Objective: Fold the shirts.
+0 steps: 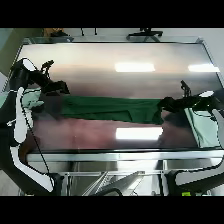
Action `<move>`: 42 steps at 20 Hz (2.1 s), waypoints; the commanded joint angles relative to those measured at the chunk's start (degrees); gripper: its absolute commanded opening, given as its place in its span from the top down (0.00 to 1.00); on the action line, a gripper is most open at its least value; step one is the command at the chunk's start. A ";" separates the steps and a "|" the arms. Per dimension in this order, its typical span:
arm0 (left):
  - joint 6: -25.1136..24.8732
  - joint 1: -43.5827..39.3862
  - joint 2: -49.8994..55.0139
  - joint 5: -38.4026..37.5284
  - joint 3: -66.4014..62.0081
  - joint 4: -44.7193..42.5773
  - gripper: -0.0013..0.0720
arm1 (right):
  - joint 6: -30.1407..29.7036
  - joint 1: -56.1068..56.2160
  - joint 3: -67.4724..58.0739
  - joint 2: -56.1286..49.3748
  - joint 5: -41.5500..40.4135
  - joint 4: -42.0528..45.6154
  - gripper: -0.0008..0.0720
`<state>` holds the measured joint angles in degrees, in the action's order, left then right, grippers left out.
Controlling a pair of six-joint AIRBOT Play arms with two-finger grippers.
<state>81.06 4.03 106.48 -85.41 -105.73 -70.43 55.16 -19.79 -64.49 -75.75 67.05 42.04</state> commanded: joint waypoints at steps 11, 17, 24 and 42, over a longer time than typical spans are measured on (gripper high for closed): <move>2.60 -12.59 -0.04 1.53 -0.70 0.79 0.96 | -1.97 3.74 -2.89 -1.03 6.45 -5.20 0.95; 2.38 -28.20 0.09 26.53 13.00 11.61 0.96 | 5.60 0.28 -16.59 3.91 20.44 -5.27 0.95; 4.02 -47.23 12.26 49.59 4.52 18.01 0.96 | 13.90 -0.44 -32.33 4.79 32.76 -7.21 0.95; 5.53 -9.44 -20.81 5.55 -8.55 18.01 0.96 | 16.94 31.41 -32.26 -2.56 6.23 -7.85 0.95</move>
<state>86.96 -14.31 93.67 -72.23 -114.91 -52.42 70.61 0.14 -96.71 -75.07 85.71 34.15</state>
